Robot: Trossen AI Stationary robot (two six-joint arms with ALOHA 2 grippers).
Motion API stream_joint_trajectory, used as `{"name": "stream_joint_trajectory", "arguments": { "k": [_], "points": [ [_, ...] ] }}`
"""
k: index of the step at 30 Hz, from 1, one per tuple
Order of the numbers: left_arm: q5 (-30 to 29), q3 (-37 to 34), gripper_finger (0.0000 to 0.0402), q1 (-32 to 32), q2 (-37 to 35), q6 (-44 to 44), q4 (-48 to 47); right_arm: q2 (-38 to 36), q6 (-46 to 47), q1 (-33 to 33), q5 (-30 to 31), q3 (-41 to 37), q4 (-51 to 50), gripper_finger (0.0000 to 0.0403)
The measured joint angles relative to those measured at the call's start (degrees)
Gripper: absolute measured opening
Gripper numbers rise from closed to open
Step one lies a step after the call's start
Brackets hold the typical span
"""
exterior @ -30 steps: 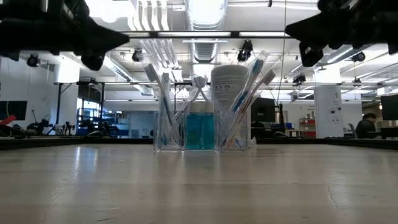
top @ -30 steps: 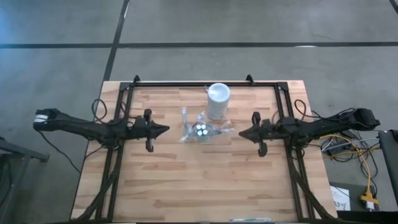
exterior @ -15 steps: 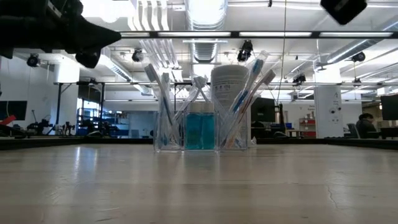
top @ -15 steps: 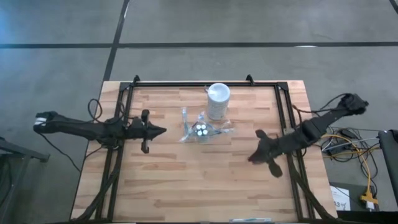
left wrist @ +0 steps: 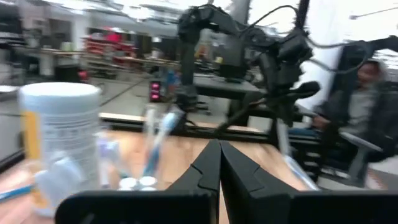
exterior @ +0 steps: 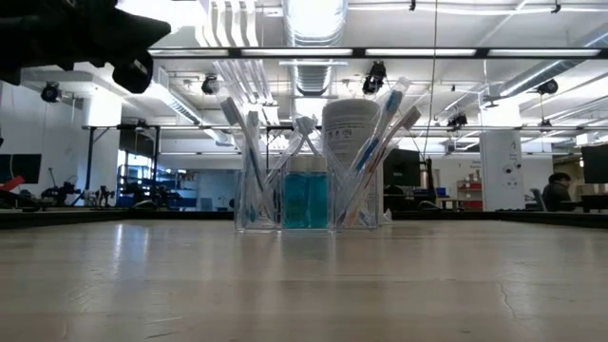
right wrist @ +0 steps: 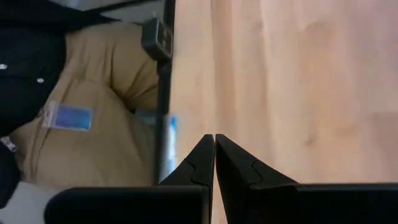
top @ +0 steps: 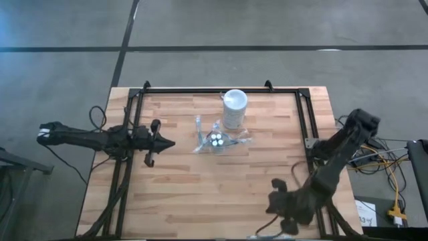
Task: Pick & Place toothbrushing station
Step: Put the blue toothbrush into the transparent organizer
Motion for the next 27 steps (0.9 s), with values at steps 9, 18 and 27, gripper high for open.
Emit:
{"name": "stream_joint_trajectory", "arguments": {
  "k": [9,18,27],
  "points": [
    [5.18,1.25,0.0007,0.00,-0.18,-2.47,0.28,18.31,13.16,3.22,-9.15,12.85,0.21,0.0044],
    [7.58,1.14,0.0007,0.00,-0.16,-4.03,0.14,30.34,19.23,3.89,-18.30,24.73,-14.57,0.0136],
    [7.77,1.09,0.0007,0.00,-0.16,-3.00,-0.36,35.53,20.07,5.58,-24.00,27.32,-21.61,0.0178]
  ]
}}
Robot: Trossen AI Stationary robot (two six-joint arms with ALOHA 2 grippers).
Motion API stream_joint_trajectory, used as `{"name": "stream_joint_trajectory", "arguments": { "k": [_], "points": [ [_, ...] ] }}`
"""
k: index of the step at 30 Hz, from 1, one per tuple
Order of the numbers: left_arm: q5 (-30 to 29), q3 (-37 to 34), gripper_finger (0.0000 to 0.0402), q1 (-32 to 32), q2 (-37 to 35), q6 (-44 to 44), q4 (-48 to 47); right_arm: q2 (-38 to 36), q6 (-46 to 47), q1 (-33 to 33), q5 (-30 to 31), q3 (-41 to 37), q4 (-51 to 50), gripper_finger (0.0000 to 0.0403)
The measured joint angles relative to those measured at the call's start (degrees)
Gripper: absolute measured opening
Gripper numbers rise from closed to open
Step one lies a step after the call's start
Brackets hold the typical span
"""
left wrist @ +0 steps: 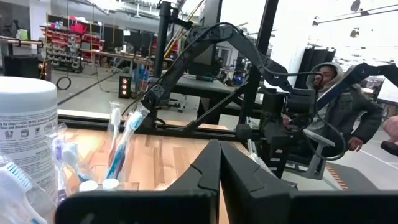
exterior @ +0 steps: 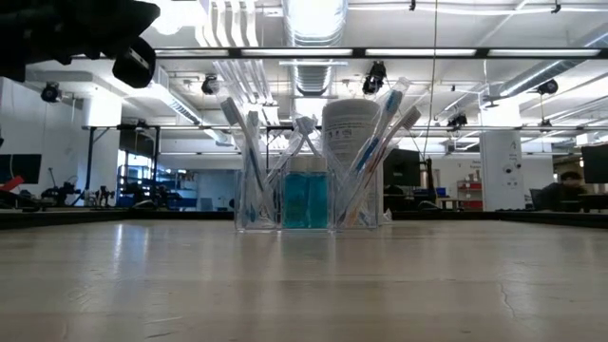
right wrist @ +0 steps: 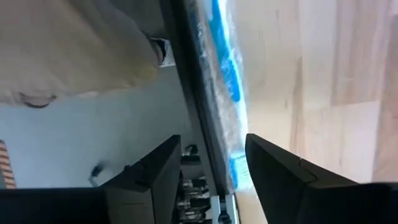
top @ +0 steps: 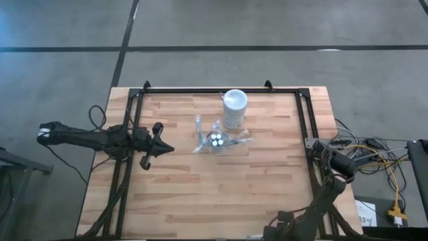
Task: Pick & Place toothbrushing station
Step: Put the blue toothbrush into the transparent organizer
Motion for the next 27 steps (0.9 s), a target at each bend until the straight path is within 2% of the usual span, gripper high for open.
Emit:
{"name": "stream_joint_trajectory", "arguments": {
  "k": [5,9,14,18,21,24,27],
  "points": [
    [0.03,-0.02,0.0007,0.00,0.00,0.04,-0.07,2.13,-0.88,0.24,-0.27,-0.48,-2.14,0.0177],
    [0.03,-0.09,0.0007,0.02,0.02,-0.23,-0.11,3.58,-1.31,0.24,-0.47,-1.54,-4.11,0.0159],
    [0.03,-0.09,0.0007,0.02,0.02,-0.54,-0.11,4.41,-5.48,0.16,-0.88,-1.88,-4.64,0.0113],
    [0.03,-0.11,0.0007,0.02,0.22,-0.55,-0.13,4.28,-9.55,-0.66,-0.38,-2.01,-7.67,0.0054],
    [-1.47,-0.13,0.0007,0.01,0.51,-1.43,-0.87,3.88,-12.57,-1.47,1.54,-2.24,-11.50,0.0018],
    [-5.34,-0.13,0.0007,0.03,1.09,-4.40,-1.22,3.39,-13.40,-2.47,5.91,-2.55,-16.77,0.0014],
    [-5.38,-0.15,0.0007,0.02,1.93,-4.57,-1.57,1.87,-14.27,-3.57,9.49,-2.14,-22.20,0.0011]
  ]
}}
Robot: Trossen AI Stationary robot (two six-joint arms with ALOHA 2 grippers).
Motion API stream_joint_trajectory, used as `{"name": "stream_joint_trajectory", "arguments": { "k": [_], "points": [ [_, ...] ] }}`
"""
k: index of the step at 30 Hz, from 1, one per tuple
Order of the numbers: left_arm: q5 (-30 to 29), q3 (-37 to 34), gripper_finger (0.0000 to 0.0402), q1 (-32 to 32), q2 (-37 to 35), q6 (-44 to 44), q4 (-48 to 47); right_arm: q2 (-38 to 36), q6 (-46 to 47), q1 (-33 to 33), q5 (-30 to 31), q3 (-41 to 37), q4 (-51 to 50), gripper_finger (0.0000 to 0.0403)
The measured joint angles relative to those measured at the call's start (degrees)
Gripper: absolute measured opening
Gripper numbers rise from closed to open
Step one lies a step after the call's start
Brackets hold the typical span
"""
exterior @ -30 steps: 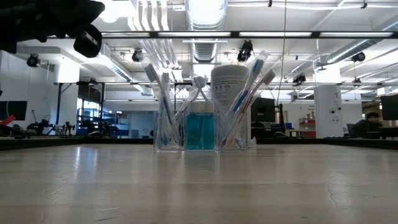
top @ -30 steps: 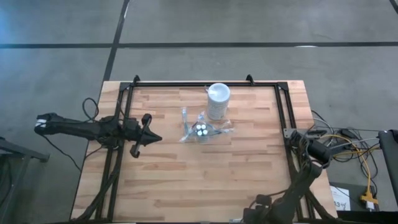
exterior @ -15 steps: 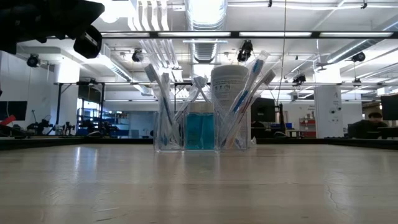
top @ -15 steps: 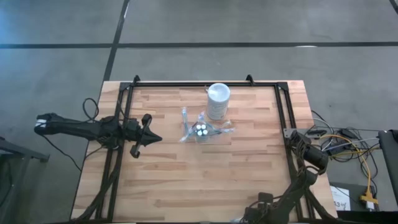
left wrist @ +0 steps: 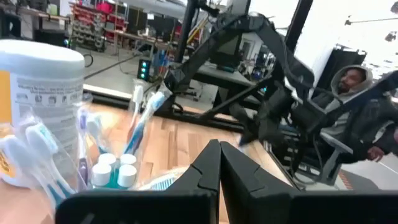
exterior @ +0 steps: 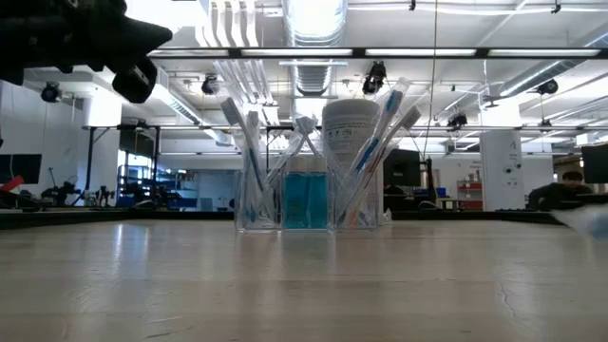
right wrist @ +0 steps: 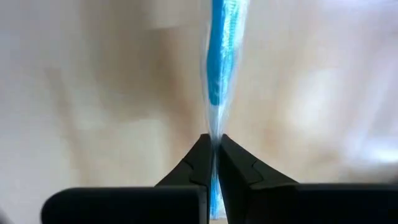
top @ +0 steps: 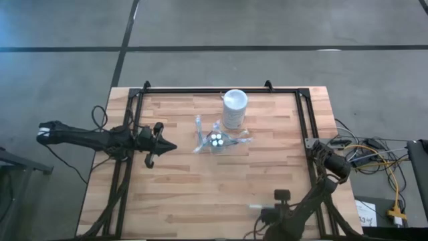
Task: Pick & Place toothbrushing station
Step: Put the blue toothbrush into the transparent organizer
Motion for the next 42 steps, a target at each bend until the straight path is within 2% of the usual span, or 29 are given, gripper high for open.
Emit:
{"name": "stream_joint_trajectory", "arguments": {
  "k": [3,7,11,14,17,20,23,30,36,42],
  "points": [
    [0.67,0.73,0.0007,0.00,1.32,0.37,-0.47,-0.67,-2.60,-0.99,4.28,1.09,-6.50,0.0008],
    [0.67,4.47,0.0007,-0.02,3.98,0.11,-4.60,-2.44,-3.28,-2.38,15.05,3.82,-13.78,0.0008],
    [0.66,9.22,0.0012,-0.50,9.00,-1.54,-7.85,-5.77,-7.10,-3.67,25.54,5.66,-14.57,0.0008],
    [2.41,12.94,0.0033,-1.39,14.19,-2.33,-7.86,-8.99,-11.44,-4.94,34.45,6.84,-14.63,0.0008],
    [6.86,18.11,0.0065,-1.86,20.03,-3.33,-7.89,-11.97,-19.49,-7.21,41.79,7.45,-14.64,0.0008],
    [11.27,24.92,0.0098,-1.86,25.58,-5.12,-10.03,-14.24,-28.60,-9.99,47.14,8.20,-14.55,0.0008],
    [13.89,32.73,0.0132,-1.86,30.71,-4.91,-17.22,-16.41,-37.10,-13.04,52.24,8.50,-14.16,0.0008],
    [13.02,49.43,0.0208,-0.82,39.33,-3.58,-36.42,-16.71,-54.77,-18.09,62.44,8.40,-12.89,0.0008],
    [10.62,55.39,0.0253,1.10,43.52,-4.83,-40.80,-14.91,-63.91,-19.09,74.49,8.28,-10.94,0.0008],
    [10.16,57.04,0.0273,2.50,47.53,-6.06,-39.67,-14.44,-66.30,-20.37,76.33,8.28,-9.22,0.0008]
  ]
}}
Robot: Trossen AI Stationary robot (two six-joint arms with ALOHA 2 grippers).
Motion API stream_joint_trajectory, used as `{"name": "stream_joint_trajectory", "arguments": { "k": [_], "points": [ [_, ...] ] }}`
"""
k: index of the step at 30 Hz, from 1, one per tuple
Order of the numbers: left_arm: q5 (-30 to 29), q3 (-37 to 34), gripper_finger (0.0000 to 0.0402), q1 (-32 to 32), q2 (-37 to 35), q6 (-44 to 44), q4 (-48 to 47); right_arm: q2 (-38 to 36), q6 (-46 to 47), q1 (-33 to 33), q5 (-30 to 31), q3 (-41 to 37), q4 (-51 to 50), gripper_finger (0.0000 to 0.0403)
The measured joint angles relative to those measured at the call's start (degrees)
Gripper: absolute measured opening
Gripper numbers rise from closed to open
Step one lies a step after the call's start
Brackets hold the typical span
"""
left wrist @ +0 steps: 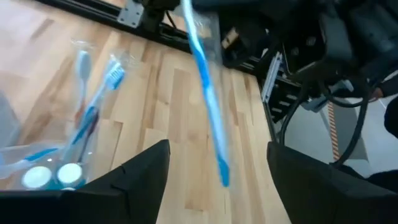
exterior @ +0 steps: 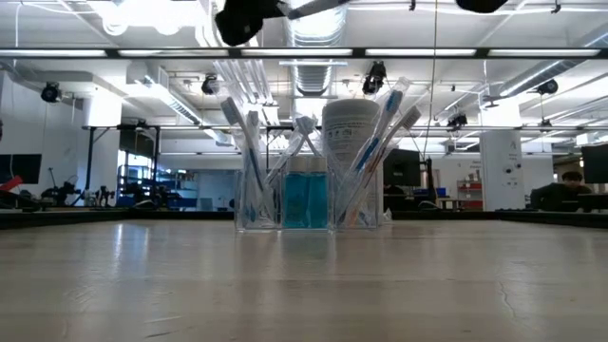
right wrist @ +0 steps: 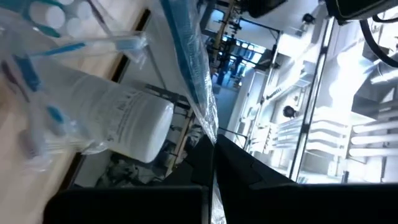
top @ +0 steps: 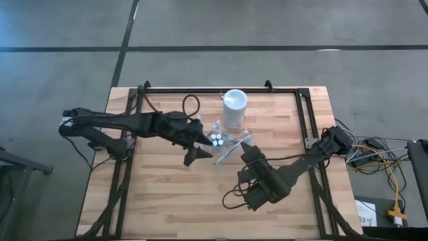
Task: Pick & Place toothbrushing station
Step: Put the blue toothbrush into the transparent organizer
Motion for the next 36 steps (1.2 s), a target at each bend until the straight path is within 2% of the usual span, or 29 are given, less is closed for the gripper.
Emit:
{"name": "stream_joint_trajectory", "arguments": {
  "k": [4,9,21,29,36],
  "points": [
    [0.48,1.54,0.0273,0.36,3.59,0.09,0.28,0.01,-1.87,-0.98,2.44,0.00,0.39,0.0008],
    [1.06,5.93,0.0275,0.84,7.97,2.26,-0.07,0.02,-4.49,-2.01,2.49,0.00,3.04,0.0008],
    [2.19,16.77,0.0273,3.41,15.18,10.01,-7.92,0.02,-9.33,-1.98,2.49,-0.02,9.93,0.0008],
    [2.21,17.91,0.0266,3.78,16.68,15.14,-7.63,0.02,-9.09,-1.89,2.26,-0.04,11.80,0.0008],
    [4.16,17.88,0.0242,5.24,16.55,15.54,-7.06,0.02,-11.76,-1.61,1.99,-0.04,15.95,0.0008]
  ]
}}
